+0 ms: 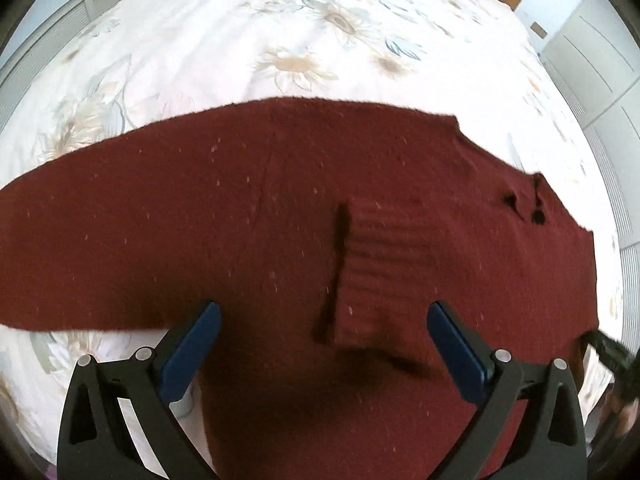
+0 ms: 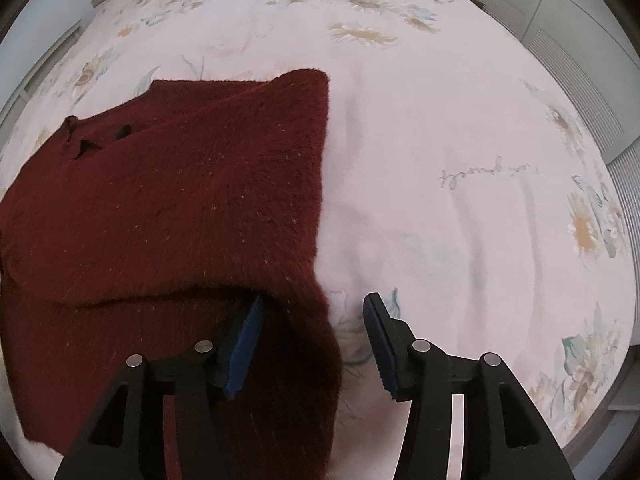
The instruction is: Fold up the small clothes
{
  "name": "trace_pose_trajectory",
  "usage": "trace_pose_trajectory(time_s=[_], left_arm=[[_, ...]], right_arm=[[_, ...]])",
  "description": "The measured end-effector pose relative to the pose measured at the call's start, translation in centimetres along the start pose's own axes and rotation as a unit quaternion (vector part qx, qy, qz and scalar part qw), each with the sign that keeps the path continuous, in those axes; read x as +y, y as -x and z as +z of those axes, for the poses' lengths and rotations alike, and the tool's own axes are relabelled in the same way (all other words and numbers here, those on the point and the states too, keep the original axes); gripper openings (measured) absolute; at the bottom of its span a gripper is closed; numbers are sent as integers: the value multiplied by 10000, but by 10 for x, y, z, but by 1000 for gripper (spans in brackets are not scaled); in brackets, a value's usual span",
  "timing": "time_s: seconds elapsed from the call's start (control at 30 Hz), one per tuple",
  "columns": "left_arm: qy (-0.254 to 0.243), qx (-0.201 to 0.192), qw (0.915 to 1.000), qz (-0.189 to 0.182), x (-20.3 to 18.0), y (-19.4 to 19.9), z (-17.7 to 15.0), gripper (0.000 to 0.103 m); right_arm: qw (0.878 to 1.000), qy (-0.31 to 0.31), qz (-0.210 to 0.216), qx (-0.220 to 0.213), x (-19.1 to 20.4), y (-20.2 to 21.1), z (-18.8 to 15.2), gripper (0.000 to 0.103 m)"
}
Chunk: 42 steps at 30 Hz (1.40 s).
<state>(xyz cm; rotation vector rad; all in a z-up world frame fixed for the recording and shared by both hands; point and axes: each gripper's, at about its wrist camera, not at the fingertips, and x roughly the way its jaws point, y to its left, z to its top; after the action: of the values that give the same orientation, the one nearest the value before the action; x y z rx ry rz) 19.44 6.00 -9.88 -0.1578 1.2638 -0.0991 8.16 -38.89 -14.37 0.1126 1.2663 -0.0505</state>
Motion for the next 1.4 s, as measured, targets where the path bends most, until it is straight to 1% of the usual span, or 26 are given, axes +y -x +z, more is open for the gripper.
trace_pose_trajectory(time_s=[0.07, 0.13, 0.23, 0.3, 0.37, 0.4, 0.43, 0.47, 0.53, 0.6, 0.67, 0.73, 0.8, 0.83, 0.87, 0.93, 1.0, 1.03, 1.1, 1.17, 1.2, 1.27, 1.3, 1.37, 1.4], left_arm=[[21, 176, 9998, -131, -3, -11, 8, 102], [15, 346, 9992, -195, -6, -24, 13, 102], [-57, 440, 9990, -73, -13, -47, 21, 101], [-96, 459, 9989, 19, -16, -53, 19, 99], [-311, 402, 9987, 63, -26, -55, 16, 83], [-468, 365, 9982, 64, -33, -55, 15, 68], [-609, 335, 9976, 62, -40, -55, 14, 61], [-712, 323, 9969, 46, -45, -55, 12, 47], [-926, 286, 9953, 78, -56, -53, 11, 25], [-966, 242, 9950, -20, -61, -51, 10, 12], [-947, 125, 9954, -17, -63, -45, 11, 10], [-1024, -177, 9946, -11, -64, -30, 13, 10], [-1020, -447, 9938, -74, -62, -14, 15, 10], [-1012, -512, 9935, -70, -67, -9, 23, 10], [-1017, -585, 9931, -32, -66, -5, 25, 10], [-1062, -591, 9926, 80, -70, -10, 26, 10], [-1061, -488, 9930, 147, -69, -20, 24, 10], [-1044, -434, 9934, 193, -67, -27, 23, 10], [-996, -355, 9941, 248, -53, -28, 16, 10], [-927, -285, 9949, 267, -43, -29, 10, 10], [-919, -264, 9950, 284, -40, -29, 8, 10], [-959, -263, 9945, 326, -36, -27, 5, 10], [-997, -264, 9941, 345, -37, -27, 5, 10], [-1054, -264, 9933, 390, -33, -23, 7, 10], [-1061, -267, 9932, 409, -33, -25, 7, 10]], right_arm=[[10000, -6, -7, 9, -2, 3, -4, 59], [10000, 15, -39, 32, -3, 5, -8, 59], [9999, 22, -85, 77, -6, 7, -10, 59], [9999, 5, -106, 95, -10, 8, -13, 59], [9999, -35, -123, 93, -12, 9, -14, 59], [9999, -59, -123, 93, -12, 10, -15, 59], [9999, -79, -119, 90, -13, 10, -15, 59], [9998, -97, -112, 92, -13, 9, -15, 59], [9998, -145, -73, 101, -14, 10, -13, 59], [9998, -180, -24, 100, -15, 10, -10, 59], [9997, -241, 63, 57, -17, 13, -6, 59], [9994, -303, 173, -17, -17, 18, 2, 59], [9992, -335, 196, -81, -14, 19, 12, 65], [9990, -357, 215, -147, -13, 19, 20, 70], [9988, -388, 248, -176, -13, 17, 25, 71], [9980, -468, 404, -163, -11, 9, 36, 71], [9971, -520, 547, -112, -6, -2, 46, 71], [9974, -492, 531, -41, -3, -11, 53, 71], [9982, -415, 415, 121, 3, -28, 58, 71], [9978, -397, 473, 227, 5, -39, 58, 70], [9977, -406, 522, 178, 5, -41, 57, 66], [9977, -451, 495, 85, 1, -38, 55, 19], [9978, -476, 459, 57, 0, -36, 54, 20], [9989, -394, 267, 15, 0, -35, 53, 20], [9991, -357, 239, 30, 2, -36, 53, 20]])
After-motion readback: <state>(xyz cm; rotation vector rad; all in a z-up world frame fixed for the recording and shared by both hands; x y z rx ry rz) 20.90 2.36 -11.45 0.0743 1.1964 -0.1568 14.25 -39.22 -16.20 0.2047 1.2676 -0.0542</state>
